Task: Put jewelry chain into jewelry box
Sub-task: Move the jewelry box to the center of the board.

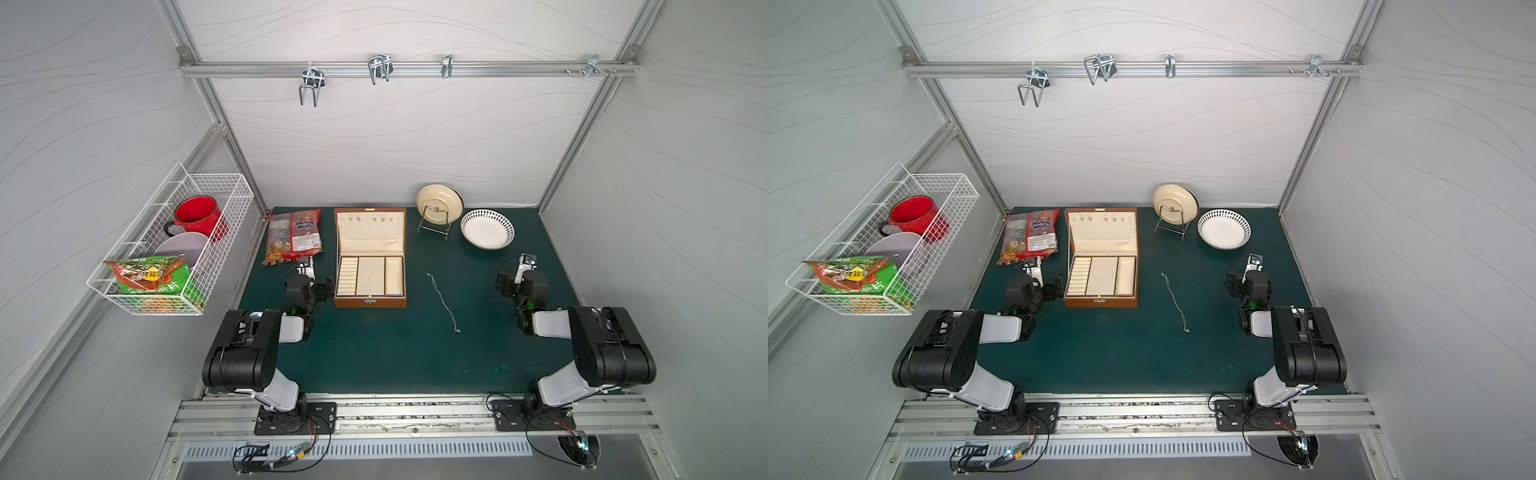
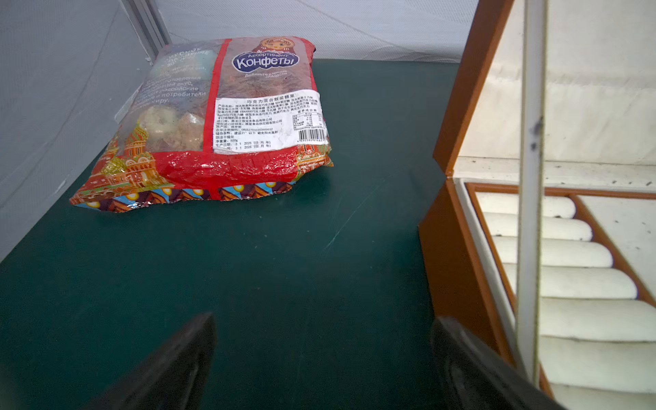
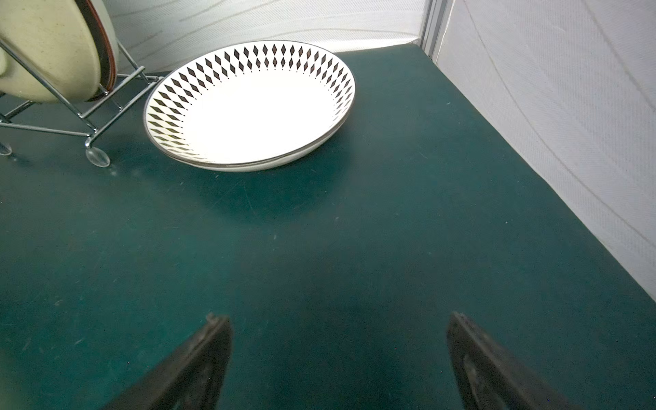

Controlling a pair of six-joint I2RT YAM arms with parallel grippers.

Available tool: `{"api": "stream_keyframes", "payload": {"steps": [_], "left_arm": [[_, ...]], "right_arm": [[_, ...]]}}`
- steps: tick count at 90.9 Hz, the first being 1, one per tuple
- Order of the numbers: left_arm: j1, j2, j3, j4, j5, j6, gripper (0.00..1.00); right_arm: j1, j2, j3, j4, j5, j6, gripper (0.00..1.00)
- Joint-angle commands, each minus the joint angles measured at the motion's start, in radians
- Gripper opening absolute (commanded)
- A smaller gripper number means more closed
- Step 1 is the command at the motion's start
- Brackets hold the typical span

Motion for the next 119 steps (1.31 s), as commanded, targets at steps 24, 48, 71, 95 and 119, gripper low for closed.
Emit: {"api": "stream_keyframes", "payload": {"steps": [24, 48, 71, 95, 119], "left_arm": [[0.006, -0.004, 0.031, 0.029, 0.011, -0.007, 1.0], [0.007, -0.003, 0.033, 0.031, 0.013, -0.006, 1.0], [0.021, -0.053, 0.067, -0.075, -0.037, -0.044, 1.0], [0.021, -0.242, 0.381, -0.73, -0.363, -0.277, 1.0], [0.019, -0.336, 0.595, -1.151, -0.231, -0.512, 1.0]], "right_arm": [[-0.003, 0.004, 0.016, 0.016, -0.01, -0.001, 0.99], [-0.004, 0.004, 0.016, 0.016, -0.009, -0.002, 0.99], [0.005, -0.027, 0.013, -0.004, 0.025, -0.008, 0.99], [0.013, -0.338, 0.218, -0.543, 0.168, 0.17, 0.99], [-0.002, -0.437, 0.486, -0.976, 0.13, 0.492, 0.99]]}}
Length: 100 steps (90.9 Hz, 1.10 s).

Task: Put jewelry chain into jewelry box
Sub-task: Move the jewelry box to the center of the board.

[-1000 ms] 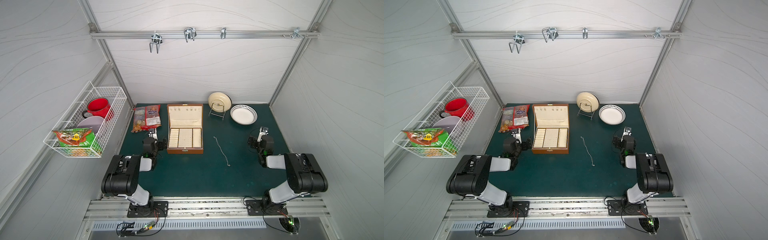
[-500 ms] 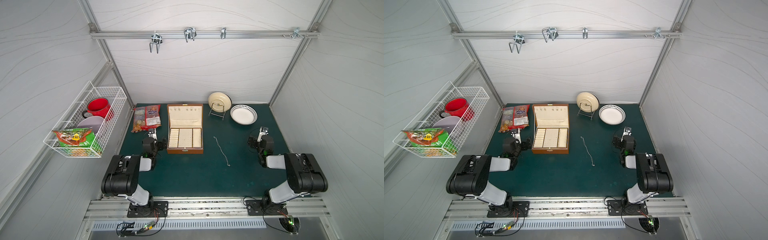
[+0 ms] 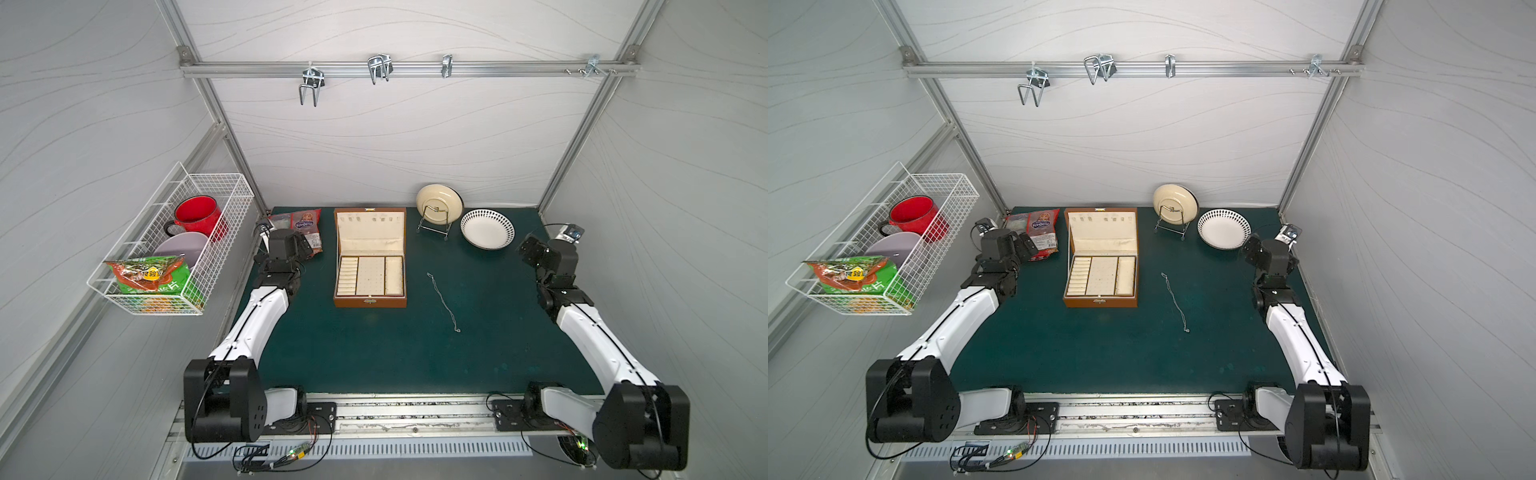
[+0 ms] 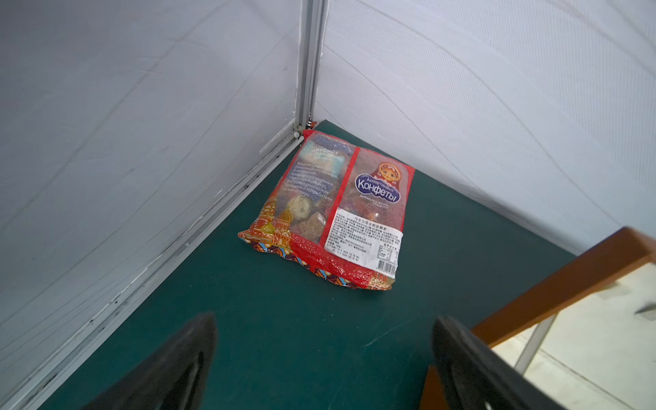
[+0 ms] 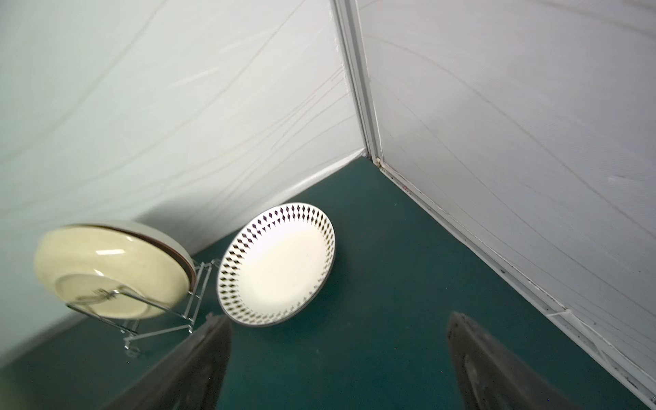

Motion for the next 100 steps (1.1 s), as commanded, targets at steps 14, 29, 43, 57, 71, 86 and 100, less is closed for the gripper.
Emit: {"api": "stream_keyframes", "payload": {"steps": [14, 29, 43, 57, 71, 86, 100], "left_arm": [[-0.04, -0.093, 0.036, -0.275, 0.178, -0.08, 0.98], [-0.043, -0.08, 0.0, -0.298, 0.34, -0.067, 0.91], [-0.068, -0.08, -0.079, -0.237, 0.554, -0.057, 0.89], [-0.093, 0.015, -0.05, -0.198, 0.642, -0.03, 0.91], [-0.096, 0.202, 0.058, -0.203, 0.659, -0.01, 0.88], [-0.106, 0.356, 0.162, -0.192, 0.664, 0.001, 0.81], [-0.107, 0.42, 0.214, -0.201, 0.673, 0.017, 0.85]], "right_arm": [[0.017, -0.019, 0.149, -0.367, -0.148, 0.141, 0.99], [0.13, -0.043, 0.162, -0.446, -0.147, 0.073, 0.99], [0.235, -0.066, 0.146, -0.502, -0.111, 0.019, 0.99], [0.299, -0.094, 0.11, -0.513, -0.116, 0.008, 0.99], [0.357, -0.084, 0.112, -0.516, -0.136, -0.015, 0.99], [0.413, -0.032, 0.114, -0.462, -0.291, -0.055, 0.99], [0.466, 0.194, 0.222, -0.44, -0.445, -0.024, 0.99]]}}
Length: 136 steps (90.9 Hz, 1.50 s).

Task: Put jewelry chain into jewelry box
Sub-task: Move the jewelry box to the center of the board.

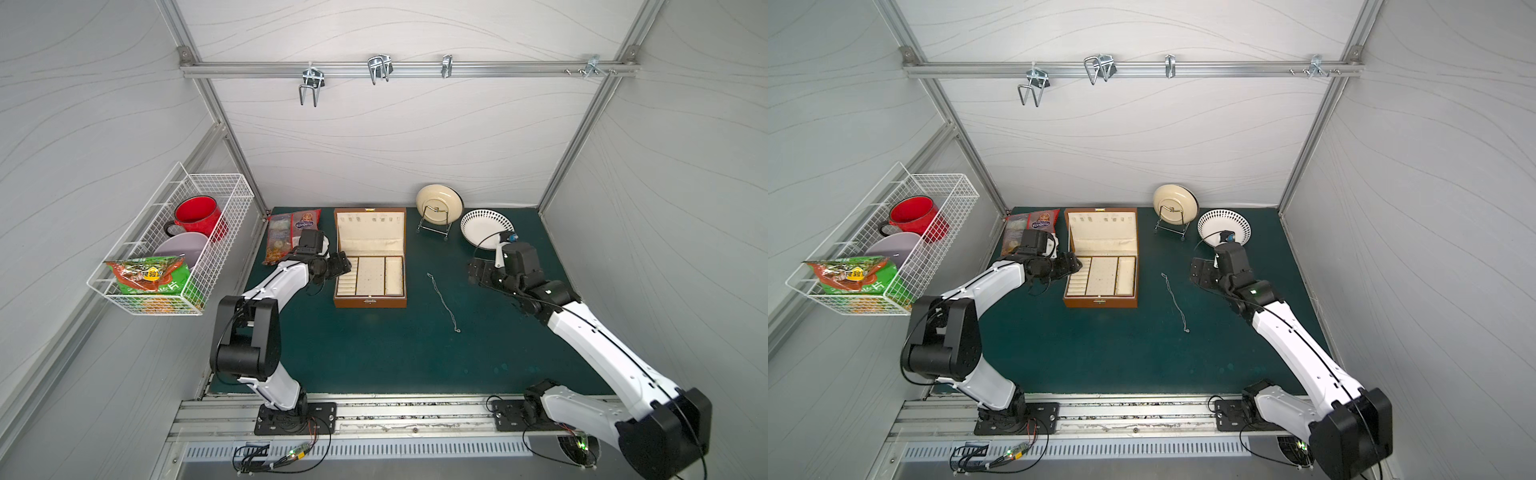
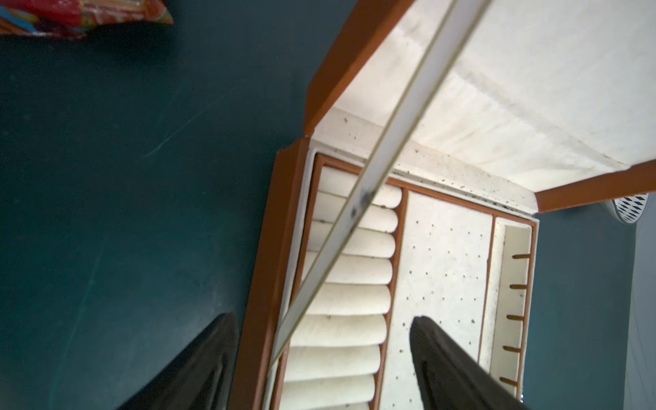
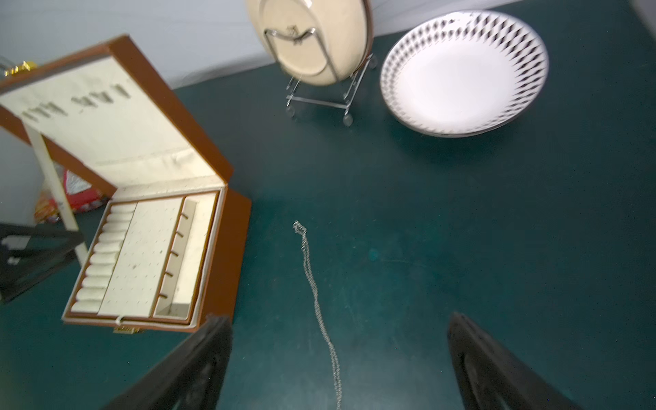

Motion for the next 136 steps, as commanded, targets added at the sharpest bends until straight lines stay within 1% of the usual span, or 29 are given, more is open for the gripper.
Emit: {"api": "stream_keyframes", "payload": {"steps": [1, 7, 14, 30, 40, 48, 52, 71, 83, 96, 115, 136], "left_arm": [[-0.005, 0.035, 0.067, 0.029, 0.028, 0.031, 0.85], [-0.004, 0.058, 0.074, 0.029, 0.041, 0.03, 0.86], [-0.005, 0.079, 0.081, 0.031, 0.053, 0.023, 0.86], [-0.007, 0.103, 0.077, 0.047, 0.085, 0.003, 0.86], [-0.013, 0.109, 0.064, 0.064, 0.101, -0.017, 0.86], [-0.023, 0.112, 0.051, 0.079, 0.118, -0.036, 0.86], [-0.031, 0.107, 0.044, 0.079, 0.114, -0.044, 0.89], [-0.083, 0.057, -0.017, 0.105, 0.106, -0.067, 0.89], [-0.121, 0.021, -0.066, 0.129, 0.11, -0.096, 0.89], [-0.193, -0.011, -0.096, 0.132, 0.082, -0.11, 0.89], [-0.293, -0.051, -0.137, 0.15, 0.049, -0.167, 0.89], [-0.389, -0.152, -0.203, 0.15, -0.02, -0.229, 0.89]], "right_arm": [[0.043, 0.17, 0.095, 0.038, -0.162, 0.003, 0.99], [0.08, 0.28, 0.161, 0.058, -0.182, 0.027, 0.99], [0.127, 0.403, 0.236, 0.079, -0.179, 0.054, 0.99], [0.147, 0.677, 0.425, 0.09, -0.285, 0.161, 0.99], [0.166, 0.787, 0.499, 0.11, -0.341, 0.188, 0.99], [0.173, 0.844, 0.536, 0.125, -0.396, 0.225, 0.99], [0.18, 0.861, 0.542, 0.131, -0.418, 0.23, 0.99], [0.214, 0.847, 0.477, 0.232, -0.479, 0.285, 0.99], [0.23, 0.807, 0.418, 0.253, -0.479, 0.295, 0.99], [0.234, 0.721, 0.312, 0.288, -0.463, 0.296, 0.99], [0.246, 0.585, 0.147, 0.28, -0.434, 0.288, 0.99], [0.282, 0.442, -0.023, 0.285, -0.39, 0.299, 0.99]]}}
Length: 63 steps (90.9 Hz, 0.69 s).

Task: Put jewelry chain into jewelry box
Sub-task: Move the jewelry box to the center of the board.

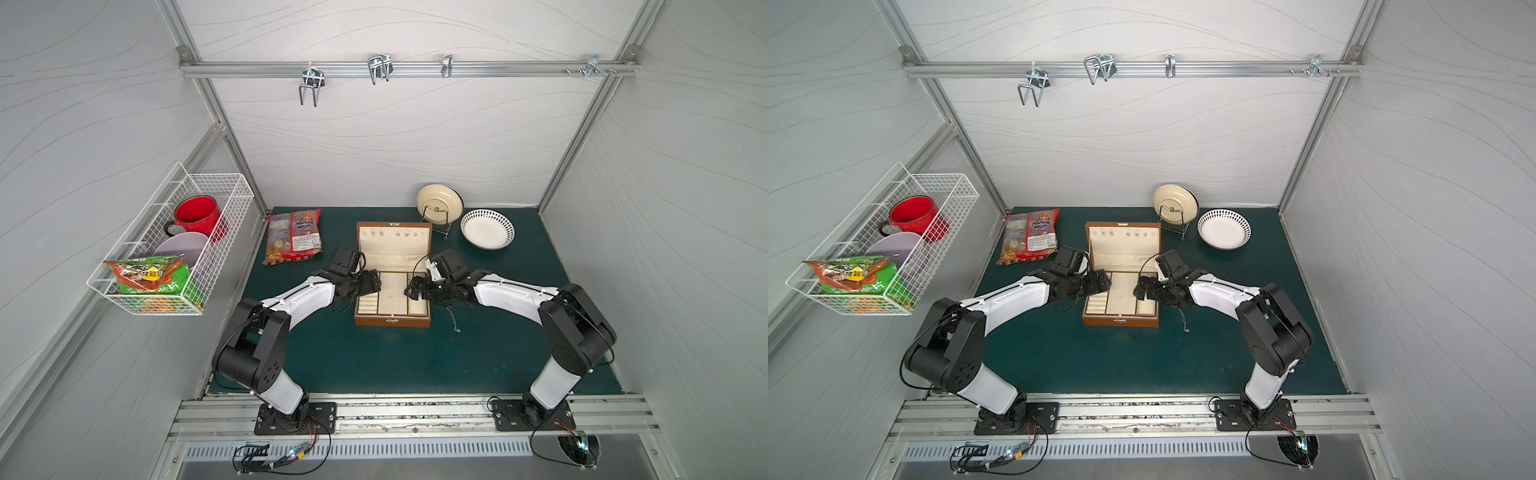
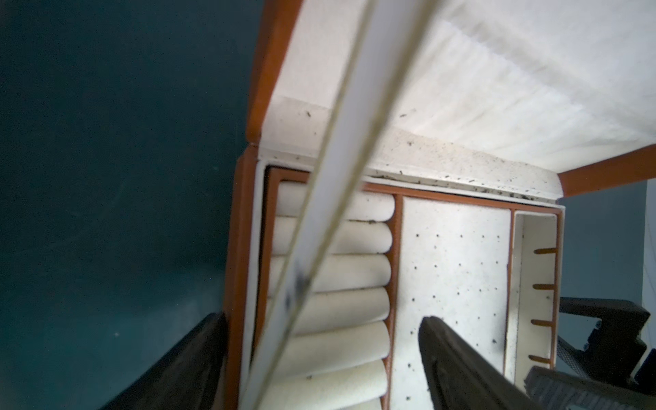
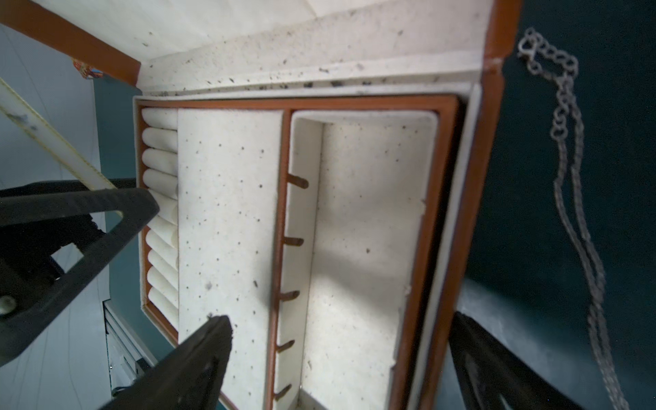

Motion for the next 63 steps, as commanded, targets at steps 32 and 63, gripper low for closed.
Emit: {"api": "stream_keyframes", "payload": {"steps": [32, 63], "left_arm": [[-0.108, -0.222, -0.135, 0.007, 0.007, -0.107, 0.91], [-0.109, -0.18, -0.115, 0.005, -0.006, -0.06, 0.91]], "right_arm": [[0.125, -0.084, -0.069, 0.025, -0.031, 0.006, 0.99], [0.138, -0.097, -0.054, -0.003, 0.008, 0.014, 0.99]]}}
